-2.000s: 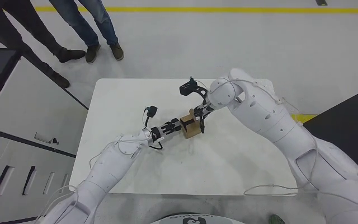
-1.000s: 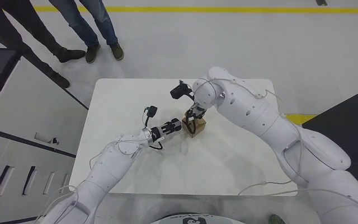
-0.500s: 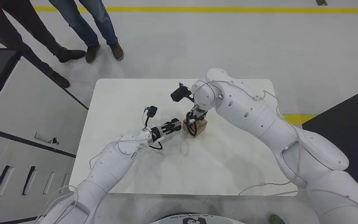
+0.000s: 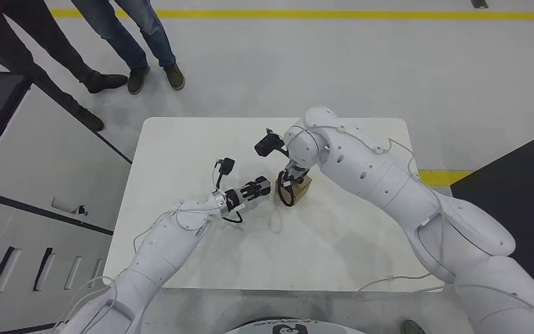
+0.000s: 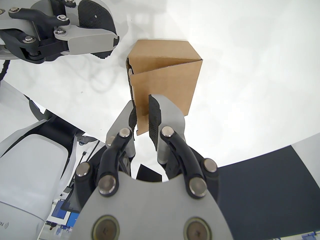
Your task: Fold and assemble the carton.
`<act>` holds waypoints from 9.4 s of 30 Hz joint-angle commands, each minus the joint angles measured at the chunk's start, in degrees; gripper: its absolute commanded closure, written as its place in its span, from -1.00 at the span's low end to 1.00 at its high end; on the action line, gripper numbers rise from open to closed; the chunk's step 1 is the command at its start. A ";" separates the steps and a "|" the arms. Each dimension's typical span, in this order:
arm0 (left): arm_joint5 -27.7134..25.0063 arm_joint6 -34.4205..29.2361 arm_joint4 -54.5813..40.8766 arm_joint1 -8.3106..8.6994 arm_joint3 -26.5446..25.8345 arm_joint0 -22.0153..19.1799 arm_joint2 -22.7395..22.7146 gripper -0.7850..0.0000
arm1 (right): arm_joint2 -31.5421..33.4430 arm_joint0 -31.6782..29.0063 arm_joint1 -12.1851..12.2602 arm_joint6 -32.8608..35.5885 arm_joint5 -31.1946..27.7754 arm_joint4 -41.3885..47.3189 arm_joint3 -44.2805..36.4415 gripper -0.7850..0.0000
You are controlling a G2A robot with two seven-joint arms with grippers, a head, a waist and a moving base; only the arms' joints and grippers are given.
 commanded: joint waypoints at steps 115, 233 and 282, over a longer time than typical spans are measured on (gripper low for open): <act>0.00 0.00 0.00 0.00 0.00 0.00 0.00 1.00 | 25.25 -9.71 1.87 -4.13 -8.53 13.17 3.18 -1.00; 14.13 38.67 78.73 -1.40 -12.08 8.18 6.41 -1.00 | 63.27 -46.37 22.27 -8.45 -27.08 61.86 -12.83 -1.00; 12.37 52.13 73.25 -8.25 4.43 1.42 11.66 -0.46 | 63.27 -46.37 22.27 -8.45 -27.08 61.86 -12.83 -1.00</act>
